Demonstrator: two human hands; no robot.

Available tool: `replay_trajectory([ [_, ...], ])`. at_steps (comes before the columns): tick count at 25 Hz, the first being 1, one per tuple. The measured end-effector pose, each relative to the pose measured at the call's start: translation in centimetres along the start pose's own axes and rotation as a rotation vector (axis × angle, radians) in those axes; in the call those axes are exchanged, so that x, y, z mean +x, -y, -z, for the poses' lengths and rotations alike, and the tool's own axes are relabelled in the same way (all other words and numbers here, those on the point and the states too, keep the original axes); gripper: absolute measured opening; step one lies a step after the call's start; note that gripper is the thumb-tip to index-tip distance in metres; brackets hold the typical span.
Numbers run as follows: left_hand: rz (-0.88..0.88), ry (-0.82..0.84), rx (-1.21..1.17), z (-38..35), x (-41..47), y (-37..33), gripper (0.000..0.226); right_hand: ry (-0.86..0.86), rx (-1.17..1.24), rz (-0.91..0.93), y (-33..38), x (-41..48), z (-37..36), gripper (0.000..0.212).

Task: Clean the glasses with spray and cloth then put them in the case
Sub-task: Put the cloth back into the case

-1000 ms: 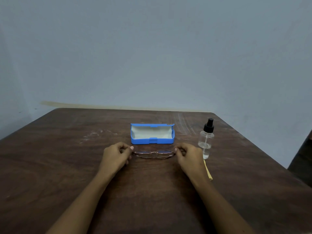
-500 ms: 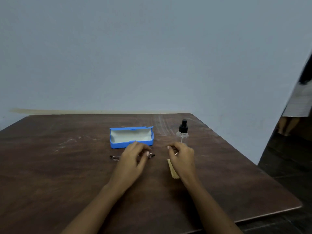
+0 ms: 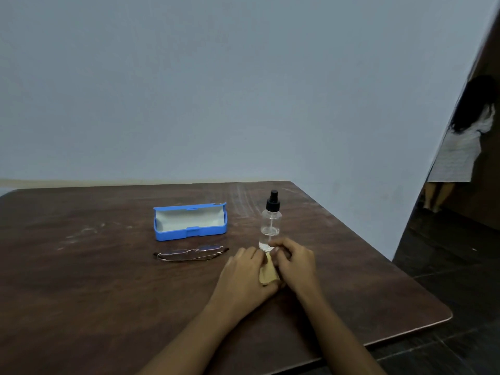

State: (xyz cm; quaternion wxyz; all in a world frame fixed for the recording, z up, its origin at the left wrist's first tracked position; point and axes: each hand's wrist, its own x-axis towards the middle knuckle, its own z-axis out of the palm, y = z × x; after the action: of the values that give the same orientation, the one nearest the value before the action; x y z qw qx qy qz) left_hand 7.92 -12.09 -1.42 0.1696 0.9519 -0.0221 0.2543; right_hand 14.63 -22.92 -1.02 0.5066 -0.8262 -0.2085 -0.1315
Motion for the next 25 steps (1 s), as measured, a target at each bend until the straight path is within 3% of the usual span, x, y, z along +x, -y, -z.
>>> replay_trajectory([
  [3,0.024,-0.034,0.003,0.0,-0.2,0.0,0.062,0.013,0.016,-0.010,0.1,0.0,-0.1,0.025],
  [9,-0.032,-0.081,0.045,0.2,-0.4,-0.4,0.023,0.044,0.064,0.015,0.1,-0.1,0.0,0.035],
  [17,0.284,-0.091,-0.441,0.7,0.2,0.9,0.010,0.125,0.117,0.025,0.1,-0.2,0.1,0.037],
  [25,0.324,-0.176,-0.732,1.7,0.0,0.7,0.018,0.188,0.069,0.034,-0.3,-0.2,0.0,0.031],
])
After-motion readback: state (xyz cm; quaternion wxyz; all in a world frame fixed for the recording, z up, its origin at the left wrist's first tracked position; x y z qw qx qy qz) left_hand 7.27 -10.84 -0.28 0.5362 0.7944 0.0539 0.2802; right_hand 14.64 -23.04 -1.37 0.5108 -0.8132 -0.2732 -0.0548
